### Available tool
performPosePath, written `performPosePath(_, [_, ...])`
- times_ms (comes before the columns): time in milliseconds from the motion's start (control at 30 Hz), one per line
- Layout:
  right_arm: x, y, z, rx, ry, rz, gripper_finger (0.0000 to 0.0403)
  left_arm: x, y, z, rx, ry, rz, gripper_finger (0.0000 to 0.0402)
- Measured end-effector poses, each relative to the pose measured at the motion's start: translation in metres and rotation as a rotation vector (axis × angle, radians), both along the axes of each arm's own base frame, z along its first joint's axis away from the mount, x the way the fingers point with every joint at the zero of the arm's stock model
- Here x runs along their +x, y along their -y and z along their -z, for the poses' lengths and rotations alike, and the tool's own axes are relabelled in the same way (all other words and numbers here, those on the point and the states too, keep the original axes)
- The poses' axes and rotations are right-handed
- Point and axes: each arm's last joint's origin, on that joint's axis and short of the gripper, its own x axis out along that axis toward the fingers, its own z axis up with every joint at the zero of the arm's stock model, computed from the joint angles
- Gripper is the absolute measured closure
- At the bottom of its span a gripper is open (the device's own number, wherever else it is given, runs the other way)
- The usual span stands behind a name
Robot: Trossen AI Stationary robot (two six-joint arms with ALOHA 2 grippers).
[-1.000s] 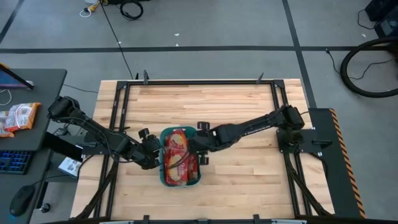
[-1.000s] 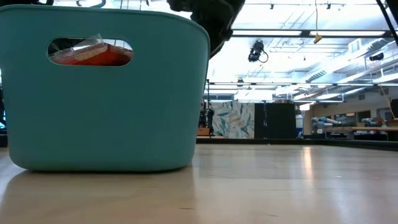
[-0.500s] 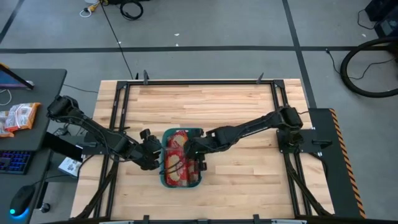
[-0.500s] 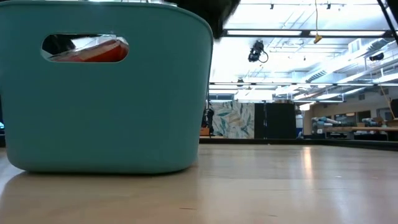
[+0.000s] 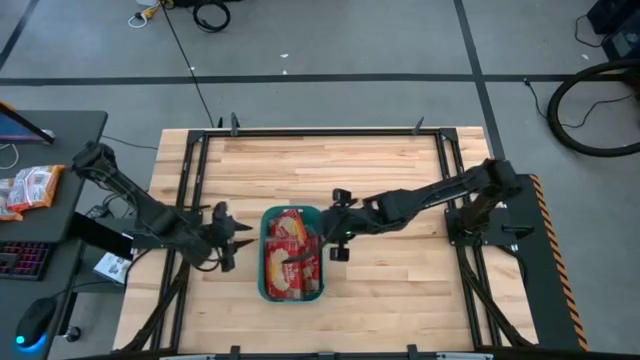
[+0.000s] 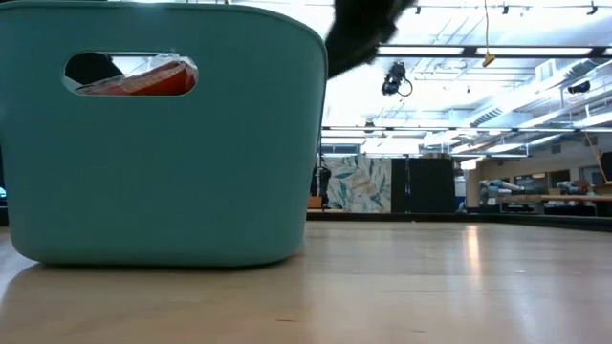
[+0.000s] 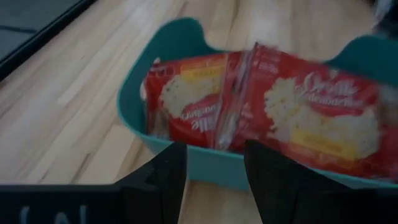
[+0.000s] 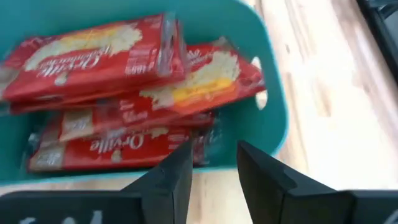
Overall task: Sort popcorn bags into baskets
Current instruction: Return to Home Position
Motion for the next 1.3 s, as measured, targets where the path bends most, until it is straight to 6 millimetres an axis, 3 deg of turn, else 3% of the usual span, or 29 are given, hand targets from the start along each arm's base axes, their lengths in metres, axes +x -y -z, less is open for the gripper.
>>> performPosePath(367, [-0.077, 0.015, 0.021, 0.188, 0.28, -0.02, 0.0293, -0.026, -0.02, 0.021, -0.035, 0.219, 0.012, 0.0244])
performPosePath(633, [-0.129, 0.035, 0.042, 0.215, 0.437, -0.019, 0.0296, -0.039, -0.032, 0.023, 0.004, 0.359, 0.008, 0.0309])
performPosePath(967, [-0.178, 0.073, 0.087, 0.241, 0.609, 0.136, 0.0296, -0.046, -0.037, 0.02, 0.165, 0.483, 0.106, 0.0392])
performPosePath(1200, [-0.215, 0.094, 0.129, 0.309, 0.778, 0.305, 0.0296, -0.047, -0.036, 0.019, 0.169, 0.495, 0.179, 0.0394])
performPosePath(1300, [-0.216, 0.097, 0.129, 0.31, 0.79, 0.33, 0.0296, -0.047, -0.034, 0.019, 0.154, 0.499, 0.238, 0.0395])
